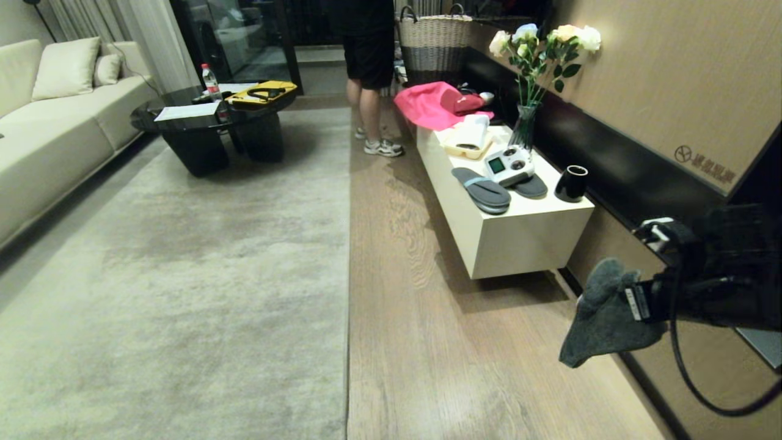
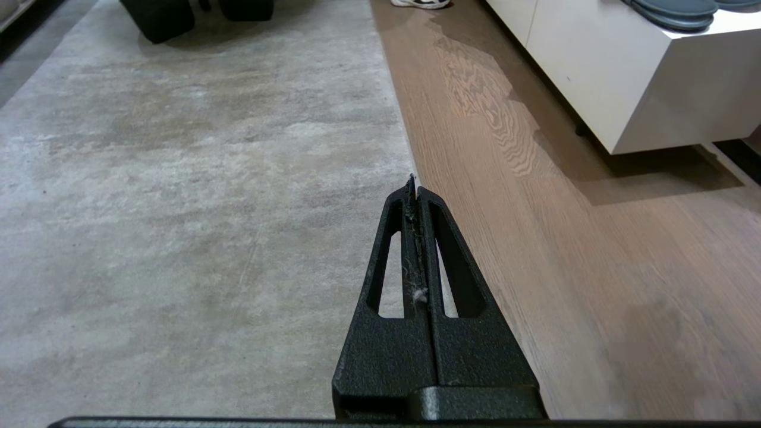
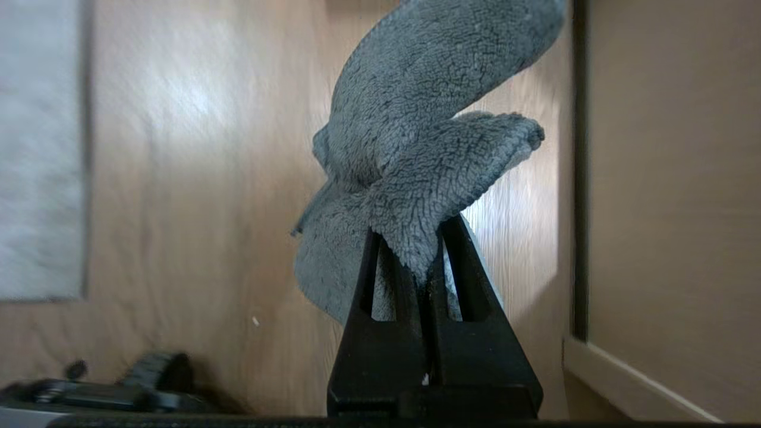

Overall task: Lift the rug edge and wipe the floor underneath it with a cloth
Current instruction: Put down the rag

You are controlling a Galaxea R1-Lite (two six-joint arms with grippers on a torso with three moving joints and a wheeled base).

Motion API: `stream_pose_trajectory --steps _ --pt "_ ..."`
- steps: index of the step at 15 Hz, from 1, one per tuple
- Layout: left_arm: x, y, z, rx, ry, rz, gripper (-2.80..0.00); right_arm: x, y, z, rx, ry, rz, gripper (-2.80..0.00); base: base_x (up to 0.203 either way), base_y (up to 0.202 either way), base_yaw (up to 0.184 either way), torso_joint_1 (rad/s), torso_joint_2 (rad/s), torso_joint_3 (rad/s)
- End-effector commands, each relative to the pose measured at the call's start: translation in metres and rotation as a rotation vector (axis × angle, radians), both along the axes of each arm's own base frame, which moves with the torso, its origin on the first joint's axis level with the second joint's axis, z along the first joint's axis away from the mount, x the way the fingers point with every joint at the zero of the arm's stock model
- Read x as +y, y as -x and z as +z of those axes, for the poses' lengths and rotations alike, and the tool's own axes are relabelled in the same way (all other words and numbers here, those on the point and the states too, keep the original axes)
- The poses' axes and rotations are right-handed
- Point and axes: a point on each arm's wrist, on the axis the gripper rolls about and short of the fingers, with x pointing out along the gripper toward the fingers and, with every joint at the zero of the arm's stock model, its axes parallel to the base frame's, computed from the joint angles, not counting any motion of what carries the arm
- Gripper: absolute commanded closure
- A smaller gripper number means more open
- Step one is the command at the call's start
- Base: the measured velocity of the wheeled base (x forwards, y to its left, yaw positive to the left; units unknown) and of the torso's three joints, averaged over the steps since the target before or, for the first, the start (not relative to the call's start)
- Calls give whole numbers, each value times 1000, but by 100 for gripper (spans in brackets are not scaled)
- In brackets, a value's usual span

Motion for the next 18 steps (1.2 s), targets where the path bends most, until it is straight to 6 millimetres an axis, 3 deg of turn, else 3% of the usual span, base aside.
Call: stream_pose_trajectory --steps 1,4,7,12,18 --pt "0 0 0 0 0 0 0 -3 -46 -68 191 16 -16 0 0 0 0 0 0 0" --pt "0 0 0 0 0 0 0 -15 -83 -105 237 45 -90 0 0 0 0 0 0 0" --pt "0 0 0 0 0 0 0 -28 -112 -122 232 24 -176 0 0 0 0 0 0 0" --pt "0 0 0 0 0 0 0 -39 -136 -141 305 -78 -329 0 0 0 0 0 0 0" --pt "0 0 0 -1 0 0 0 -42 -154 -155 360 -91 -354 0 0 0 0 0 0 0"
